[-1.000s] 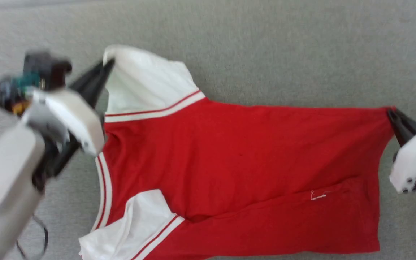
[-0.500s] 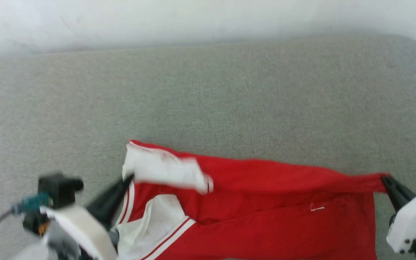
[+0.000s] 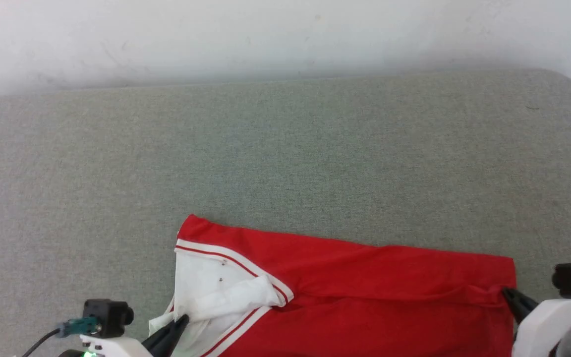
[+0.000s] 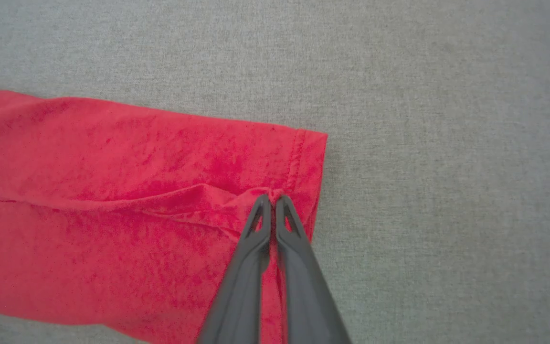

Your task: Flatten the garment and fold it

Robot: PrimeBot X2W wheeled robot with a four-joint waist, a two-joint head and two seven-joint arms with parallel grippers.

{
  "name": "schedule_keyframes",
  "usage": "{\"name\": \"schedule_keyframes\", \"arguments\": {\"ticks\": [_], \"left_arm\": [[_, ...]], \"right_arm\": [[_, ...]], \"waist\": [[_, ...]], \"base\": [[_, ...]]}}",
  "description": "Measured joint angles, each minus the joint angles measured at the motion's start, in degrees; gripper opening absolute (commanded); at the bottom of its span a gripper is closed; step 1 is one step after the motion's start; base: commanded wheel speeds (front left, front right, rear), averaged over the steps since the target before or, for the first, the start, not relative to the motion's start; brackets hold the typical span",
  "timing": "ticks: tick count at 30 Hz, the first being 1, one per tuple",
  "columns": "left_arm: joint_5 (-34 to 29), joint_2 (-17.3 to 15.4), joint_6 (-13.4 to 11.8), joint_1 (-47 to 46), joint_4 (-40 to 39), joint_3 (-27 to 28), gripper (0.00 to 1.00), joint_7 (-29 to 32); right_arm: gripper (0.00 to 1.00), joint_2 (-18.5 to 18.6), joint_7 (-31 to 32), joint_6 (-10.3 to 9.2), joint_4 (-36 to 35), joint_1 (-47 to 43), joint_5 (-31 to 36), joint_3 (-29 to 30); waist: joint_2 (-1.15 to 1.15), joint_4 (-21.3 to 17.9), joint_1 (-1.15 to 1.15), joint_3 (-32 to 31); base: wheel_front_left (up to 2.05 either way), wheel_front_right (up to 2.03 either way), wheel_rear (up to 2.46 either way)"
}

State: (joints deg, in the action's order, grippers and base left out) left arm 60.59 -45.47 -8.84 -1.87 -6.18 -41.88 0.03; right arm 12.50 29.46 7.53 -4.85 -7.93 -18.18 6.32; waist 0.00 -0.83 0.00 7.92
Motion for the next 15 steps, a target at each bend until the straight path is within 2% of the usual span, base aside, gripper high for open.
{"name": "schedule_keyframes", "arguments": {"ticks": [1, 2, 3, 4, 5, 6, 7, 8, 12, 15], "left_arm": [[-0.1, 0.9, 0.2, -0.5, 1.5, -0.4, 0.00, 0.0], [-0.8, 1.6, 0.1, -1.1, 3.1, -0.7, 0.15, 0.0], [-1.5, 2.4, -0.1, -1.9, 4.5, -0.9, 0.38, -0.1], [-1.8, 3.3, -0.8, -2.8, 6.1, -0.8, 0.65, -0.2], [-2.2, 4.0, -1.8, -3.5, 7.7, -0.8, 1.00, -0.3], [-2.9, 4.6, -2.4, -4.1, 8.8, -1.0, 1.00, -0.3], [-3.5, 5.0, -2.7, -4.6, 9.8, -1.3, 1.00, -0.2], [-3.8, 5.5, -3.0, -4.9, 10.6, -1.5, 1.00, -0.1], [-4.2, 6.8, -4.2, -5.7, 11.3, -1.3, 1.00, -1.0], [-4.1, 6.9, -6.7, -5.5, 9.6, 1.1, 1.00, -4.1]], "right_arm": [[0.00, 0.0, -0.1, 0.00, 0.8, 0.1, 0.1, -0.8], [0.00, -0.1, -0.3, 0.00, 1.6, 0.5, 0.1, -1.3], [0.00, -0.2, -0.5, 0.00, 2.4, 0.9, 0.1, -1.7], [0.11, -0.1, -0.8, 0.00, 3.2, 1.4, 0.2, -2.3], [0.41, -0.1, -0.8, 0.00, 4.1, 2.0, 0.2, -2.8], [0.41, -0.2, -1.0, 0.00, 4.8, 2.6, 0.2, -3.2], [0.93, -0.2, -1.4, 0.00, 5.5, 3.2, 0.2, -3.5], [1.00, -0.2, -1.6, 0.00, 6.1, 3.7, 0.2, -3.8], [1.00, -0.3, -2.4, 0.00, 6.8, 4.7, -0.3, -3.9], [1.00, -0.9, -2.4, 0.00, 5.1, 4.6, -1.9, -2.3]], "waist": [[0.00, -0.1, 0.00, -0.1], [0.00, -0.3, 0.00, -0.1], [0.00, -0.5, 0.00, -0.1], [0.00, -0.6, 0.00, -0.1], [0.00, -0.7, 0.00, -0.1], [0.00, -0.9, 0.00, 0.0], [0.00, -1.0, 0.00, 0.1], [0.00, -1.2, 0.00, 0.1], [0.00, -1.5, 0.00, 0.7], [0.00, -1.6, 0.01, 0.9]], "base": [[0.00, 0.00, 0.00], [0.00, 0.00, 0.00], [0.00, 0.00, 0.00], [0.00, 0.00, 0.00], [0.00, 0.00, 0.00], [0.00, 0.00, 0.00], [0.00, 0.00, 0.00], [0.00, 0.00, 0.00], [0.00, 0.00, 0.00], [0.00, 0.00, 0.00]]}}
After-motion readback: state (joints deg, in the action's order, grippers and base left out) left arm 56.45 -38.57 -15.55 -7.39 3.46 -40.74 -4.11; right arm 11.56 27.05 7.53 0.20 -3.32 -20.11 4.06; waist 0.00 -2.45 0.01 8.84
